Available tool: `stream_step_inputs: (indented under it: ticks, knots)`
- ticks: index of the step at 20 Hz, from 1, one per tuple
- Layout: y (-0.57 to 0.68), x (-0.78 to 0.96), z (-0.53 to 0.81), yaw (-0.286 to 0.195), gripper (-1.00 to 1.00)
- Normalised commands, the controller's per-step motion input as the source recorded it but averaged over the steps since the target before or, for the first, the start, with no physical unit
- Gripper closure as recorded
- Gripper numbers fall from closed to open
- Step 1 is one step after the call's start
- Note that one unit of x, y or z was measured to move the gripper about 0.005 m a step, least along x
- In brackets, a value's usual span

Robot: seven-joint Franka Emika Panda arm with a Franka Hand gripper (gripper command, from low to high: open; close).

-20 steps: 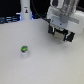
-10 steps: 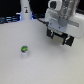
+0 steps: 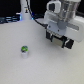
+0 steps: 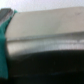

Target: Open the kcup holder, insert the kcup into the holder, and close the kcup holder

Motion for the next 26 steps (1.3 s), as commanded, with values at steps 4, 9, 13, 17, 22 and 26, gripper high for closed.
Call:
stream_step_inputs:
  ticks: [4, 9, 13, 17, 22, 26]
  knots:
    - [-0.10, 0.23, 0.42, -0.137, -1.00]
    - [-0.33, 0.07, 0.44, -0.237, -1.00]
    - [-0.35, -0.01, 0.35, -0.294, -1.00]
    - [-0.37, -0.11, 0.26, -0.290, -1.00]
    - [-0.39, -0.20, 0.15, -0.284, -1.00]
    - [-0.48, -0.16, 0.01, -0.272, -1.00]
